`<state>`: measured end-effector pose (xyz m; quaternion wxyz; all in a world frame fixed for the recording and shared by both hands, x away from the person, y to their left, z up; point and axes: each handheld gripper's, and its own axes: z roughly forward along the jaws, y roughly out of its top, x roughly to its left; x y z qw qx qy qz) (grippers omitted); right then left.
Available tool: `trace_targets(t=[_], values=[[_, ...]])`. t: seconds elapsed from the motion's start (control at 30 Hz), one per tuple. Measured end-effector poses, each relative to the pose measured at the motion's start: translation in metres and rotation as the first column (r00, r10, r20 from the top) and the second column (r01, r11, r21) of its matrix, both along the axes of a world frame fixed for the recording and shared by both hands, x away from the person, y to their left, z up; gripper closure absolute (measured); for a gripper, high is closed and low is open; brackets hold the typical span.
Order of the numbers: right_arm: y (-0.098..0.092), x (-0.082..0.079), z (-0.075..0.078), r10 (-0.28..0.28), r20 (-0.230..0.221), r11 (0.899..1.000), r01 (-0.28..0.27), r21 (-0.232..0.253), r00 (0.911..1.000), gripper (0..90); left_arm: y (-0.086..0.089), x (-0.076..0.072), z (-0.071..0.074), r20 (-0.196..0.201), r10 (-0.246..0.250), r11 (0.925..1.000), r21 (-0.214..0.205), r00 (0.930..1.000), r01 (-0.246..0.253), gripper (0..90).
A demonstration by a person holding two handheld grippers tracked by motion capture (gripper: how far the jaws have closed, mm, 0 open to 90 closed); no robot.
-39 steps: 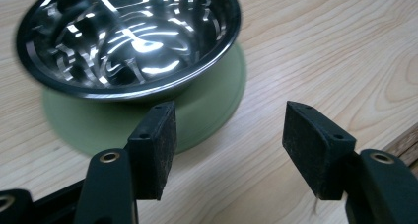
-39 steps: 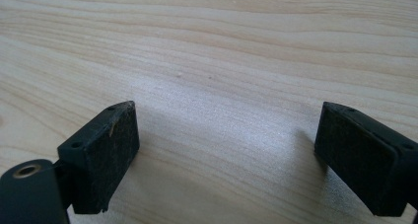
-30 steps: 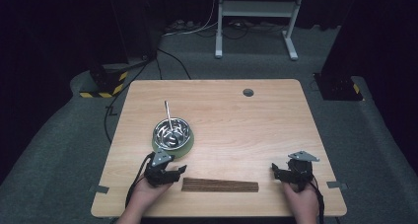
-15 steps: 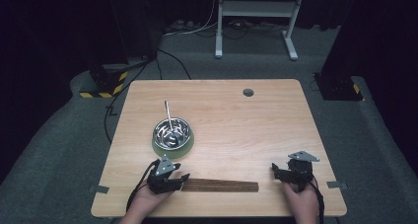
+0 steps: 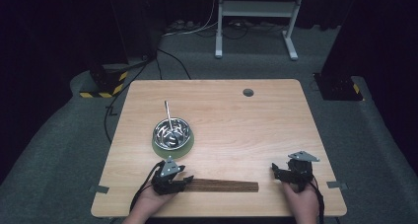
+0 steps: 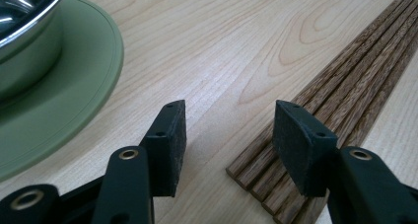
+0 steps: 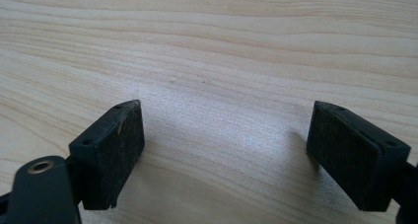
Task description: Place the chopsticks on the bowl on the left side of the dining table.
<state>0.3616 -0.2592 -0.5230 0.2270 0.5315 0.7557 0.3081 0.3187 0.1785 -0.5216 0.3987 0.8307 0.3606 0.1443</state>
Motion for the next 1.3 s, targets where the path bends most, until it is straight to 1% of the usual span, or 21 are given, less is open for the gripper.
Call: trace_targets(t=[0.1, 0.13, 0.17, 0.27, 0.3, 0.33, 0.4, 0.57, 0.67, 0.7, 0.73, 0.83, 0.87, 1.0, 1.07, 1.13, 1.3], values=[[0.000, 0.000, 0.000, -0.002, -0.004, 1.000, 0.002, 0.004, 1.0000, 14.4, 0.000, 0.000, -0.001, -0.001, -0.001, 1.0000, 0.001, 1.0000, 0.001, 47.4], [0.000, 0.000, 0.000, 0.000, 0.004, 1.000, 0.000, -0.002, 1.0000, 14.4, 0.000, 0.001, -0.001, 0.000, 0.001, 1.0000, 0.002, 1.0000, -0.001, 47.6], [0.000, 0.000, 0.000, 0.000, -0.001, 1.000, 0.000, 0.001, 1.0000, 14.4, 0.000, 0.001, -0.001, 0.001, 0.006, 1.0000, 0.000, 1.0000, -0.006, 47.7], [0.000, 0.000, 0.000, 0.001, -0.001, 1.000, -0.001, 0.002, 1.0000, 14.8, -0.001, 0.001, -0.001, 0.005, 0.012, 0.9999, 0.002, 0.9999, -0.012, 48.2], [0.000, 0.000, 0.000, 0.001, -0.001, 1.000, -0.001, 0.002, 1.0000, 14.8, -0.001, 0.001, -0.001, 0.005, 0.020, 0.9998, 0.004, 0.9998, -0.020, 48.2], [0.000, 0.000, 0.000, -0.001, 0.009, 1.000, 0.001, -0.001, 1.0000, 14.8, -0.002, 0.001, -0.002, 0.006, 0.021, 0.9997, 0.011, 0.9998, -0.021, 49.0], [0.000, 0.000, 0.000, -0.002, 0.006, 1.000, 0.002, 0.001, 1.0000, 14.9, -0.003, 0.002, -0.003, 0.008, 0.015, 0.9998, 0.016, 0.9999, -0.015, 49.3], [0.000, 0.000, -0.001, -0.001, 0.010, 1.000, 0.001, 0.000, 0.9999, 15.1, -0.004, 0.003, -0.003, 0.007, 0.021, 0.9997, 0.014, 0.9998, -0.021, 50.3], [0.000, 0.000, 0.000, 0.000, 0.010, 1.000, 0.000, -0.002, 0.9999, 15.2, -0.004, 0.004, -0.003, 0.005, 0.009, 0.9999, 0.005, 0.9999, -0.009, 51.2], [0.001, -0.001, 0.000, 0.000, 0.001, 1.000, 0.000, 0.003, 1.0000, 15.5, -0.005, 0.006, -0.002, -0.001, -0.004, 1.0000, -0.009, 1.0000, 0.004, 51.8], [0.000, -0.001, 0.000, 0.002, 0.000, 1.000, -0.002, 0.003, 1.0000, 15.5, -0.006, 0.007, -0.002, -0.004, -0.007, 0.9999, -0.014, 1.0000, 0.007, 52.2], [0.000, -0.001, 0.000, 0.004, 0.001, 1.000, -0.004, 0.003, 1.0000, 15.9, -0.009, 0.007, -0.003, -0.009, -0.010, 0.9998, -0.015, 0.9999, 0.010, 53.1], [0.000, -0.001, 0.000, 0.004, 0.001, 1.000, -0.004, 0.003, 1.0000, 15.9, -0.010, 0.008, -0.003, -0.010, -0.018, 0.9998, -0.007, 0.9998, 0.018, 53.1], [0.000, -0.001, 0.000, 0.005, 0.001, 1.000, -0.005, 0.002, 1.0000, 16.3, -0.011, 0.007, -0.004, 0.002, -0.019, 0.9998, 0.006, 0.9998, 0.019, 54.7], [0.001, -0.001, -0.001, -0.004, 0.016, 1.000, 0.004, 0.005, 0.9999, 16.5, -0.011, 0.008, -0.004, 0.003, -0.022, 0.9998, 0.002, 0.9998, 0.022, 56.3], [0.001, -0.001, -0.001, -0.002, 0.021, 1.000, 0.002, 0.002, 0.9998, 17.0, -0.010, 0.008, -0.005, 0.003, -0.013, 0.9999, -0.005, 0.9999, 0.013, 58.5], [0.001, -0.001, -0.001, -0.002, 0.021, 1.000, 0.002, 0.002, 0.9998, 17.0, -0.010, 0.008, -0.005, 0.001, -0.015, 0.9999, -0.007, 0.9999, 0.015, 59.3]])
